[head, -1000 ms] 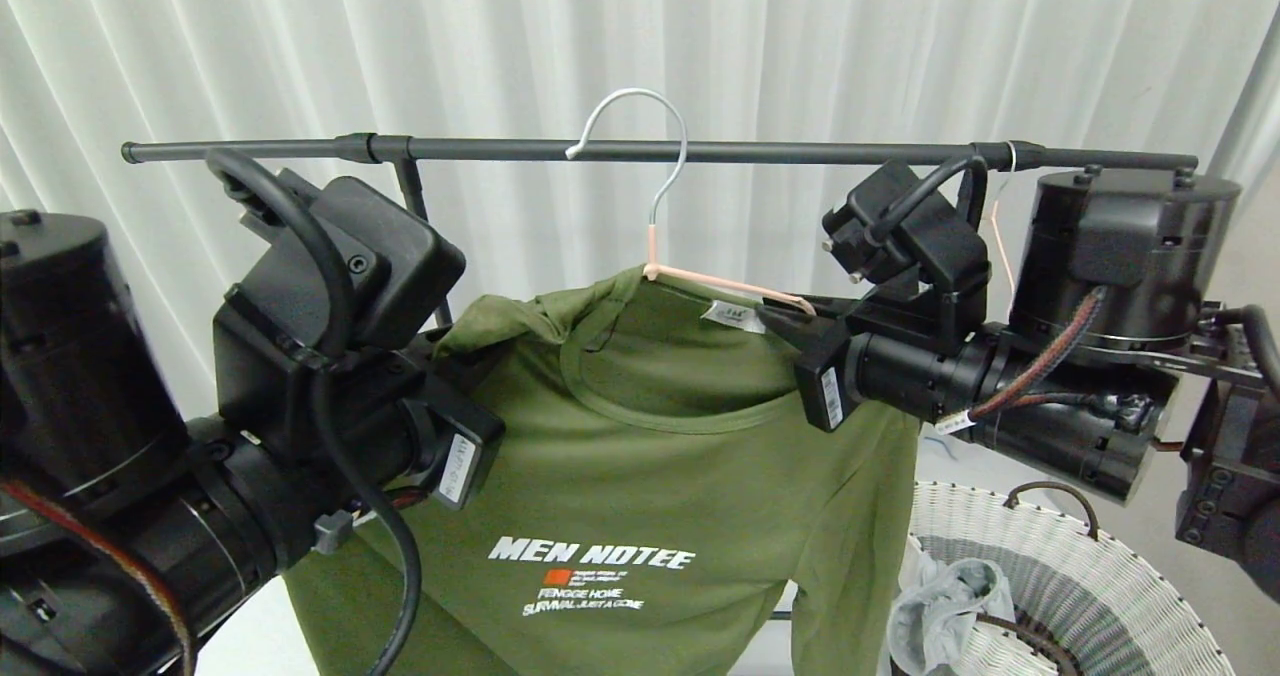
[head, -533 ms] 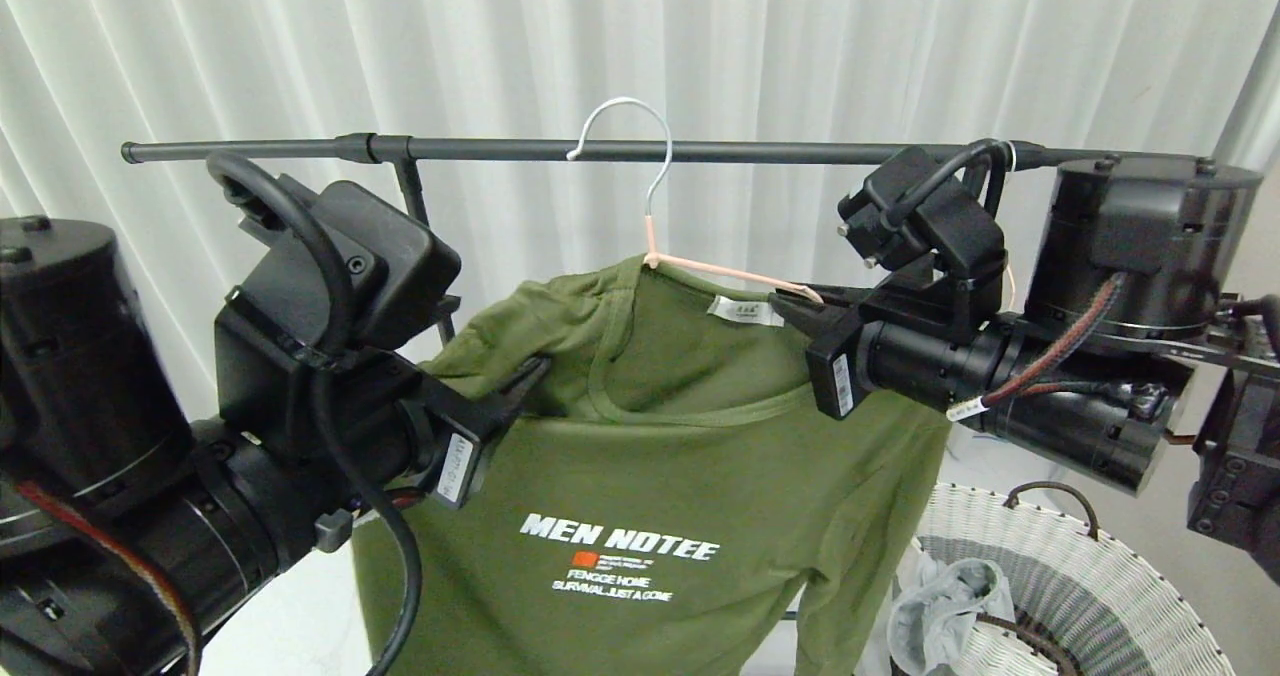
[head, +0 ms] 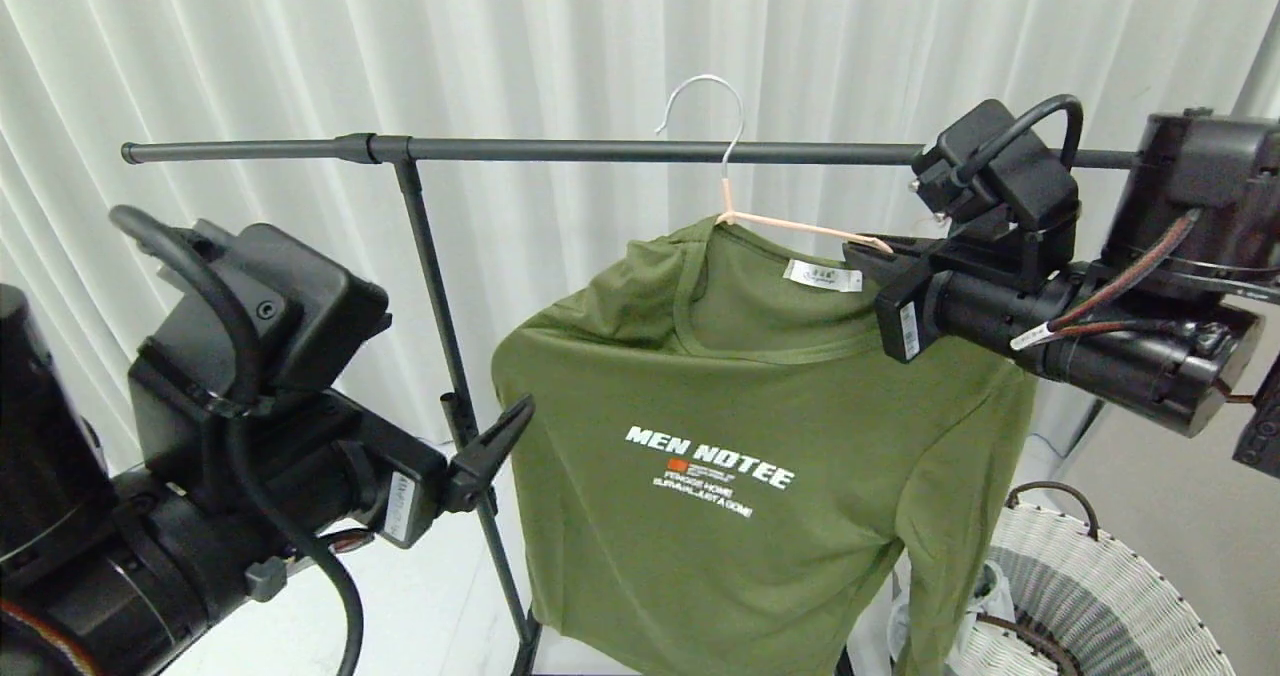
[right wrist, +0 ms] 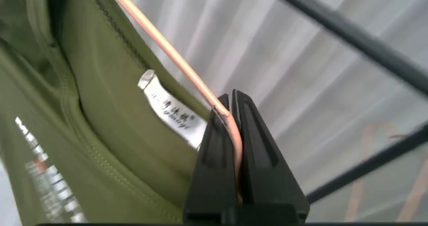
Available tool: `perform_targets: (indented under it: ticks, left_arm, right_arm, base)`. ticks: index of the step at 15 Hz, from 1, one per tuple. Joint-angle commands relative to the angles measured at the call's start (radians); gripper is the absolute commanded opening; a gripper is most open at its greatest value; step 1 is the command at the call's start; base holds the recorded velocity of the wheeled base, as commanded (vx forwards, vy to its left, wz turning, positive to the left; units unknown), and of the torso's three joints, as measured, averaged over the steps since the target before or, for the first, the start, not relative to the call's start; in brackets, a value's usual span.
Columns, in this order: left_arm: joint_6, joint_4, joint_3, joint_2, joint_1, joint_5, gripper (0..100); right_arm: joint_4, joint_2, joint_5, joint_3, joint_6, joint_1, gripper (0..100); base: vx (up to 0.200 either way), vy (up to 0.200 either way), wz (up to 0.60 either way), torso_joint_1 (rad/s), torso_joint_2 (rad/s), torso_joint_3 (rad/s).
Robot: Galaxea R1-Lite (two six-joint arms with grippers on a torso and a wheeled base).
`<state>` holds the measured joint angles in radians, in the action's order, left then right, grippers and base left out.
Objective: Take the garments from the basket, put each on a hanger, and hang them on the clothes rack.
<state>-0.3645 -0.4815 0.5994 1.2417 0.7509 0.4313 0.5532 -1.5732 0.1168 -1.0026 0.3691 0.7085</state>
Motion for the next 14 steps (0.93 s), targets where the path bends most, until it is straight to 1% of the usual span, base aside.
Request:
perform_targets:
  ticks: [1, 3, 4, 5, 6, 7, 8, 9, 11, 14]
  left_arm:
    - [0.019, 0.0, -0.081, -0.05, -0.088, -0.005, 100]
    - [0.108, 0.0, -0.142, -0.048, -0.18, -0.039, 100]
    - [0.122, 0.0, -0.153, -0.044, -0.2, -0.057, 100]
    - [0.127, 0.0, -0.179, -0.025, -0.263, -0.117, 100]
    - [0.127, 0.0, -0.184, -0.005, -0.295, -0.158, 100]
    - [0.13, 0.0, -0.184, 0.005, -0.308, -0.177, 100]
    - [0.131, 0.0, -0.179, 0.051, -0.363, -0.243, 100]
    - [0.131, -0.002, -0.174, 0.078, -0.389, -0.284, 100]
    - [0.133, -0.002, -0.167, 0.113, -0.407, -0.338, 100]
    - [0.141, -0.002, -0.168, 0.134, -0.409, -0.375, 100]
  right_arm:
    - [-0.001, 0.038, -0.005, -0.002, 0.028, -0.027, 0]
    - [-0.009, 0.065, -0.042, -0.007, 0.048, -0.043, 0]
    - [-0.01, 0.071, -0.052, -0.007, 0.051, -0.044, 0]
    - [-0.012, 0.079, -0.055, -0.007, 0.059, -0.043, 0]
    - [-0.012, 0.084, -0.06, -0.008, 0.063, -0.043, 0]
    - [-0.013, 0.087, -0.063, -0.008, 0.067, -0.043, 0]
    - [-0.013, 0.096, -0.077, -0.005, 0.073, -0.043, 0]
    - [-0.013, 0.104, -0.082, -0.005, 0.073, -0.043, 0]
    - [-0.013, 0.113, -0.094, -0.005, 0.073, -0.04, 0]
    - [-0.012, 0.127, -0.109, -0.001, 0.074, -0.024, 0]
  base:
    - [0.0, 0.0, 0.0, 0.0, 0.0, 0.0]
    - [0.0, 0.0, 0.0, 0.0, 0.0, 0.0]
    - [0.0, 0.0, 0.0, 0.0, 0.0, 0.0]
    - [0.0, 0.0, 0.0, 0.0, 0.0, 0.0]
    - [0.0, 0.0, 0.0, 0.0, 0.0, 0.0]
    - [0.0, 0.0, 0.0, 0.0, 0.0, 0.0]
    - [0.0, 0.0, 0.0, 0.0, 0.0, 0.0]
    - [0.0, 0.0, 0.0, 0.0, 0.0, 0.0]
    - [0.0, 0.0, 0.0, 0.0, 0.0, 0.0]
    - [0.0, 0.0, 0.0, 0.0, 0.0, 0.0]
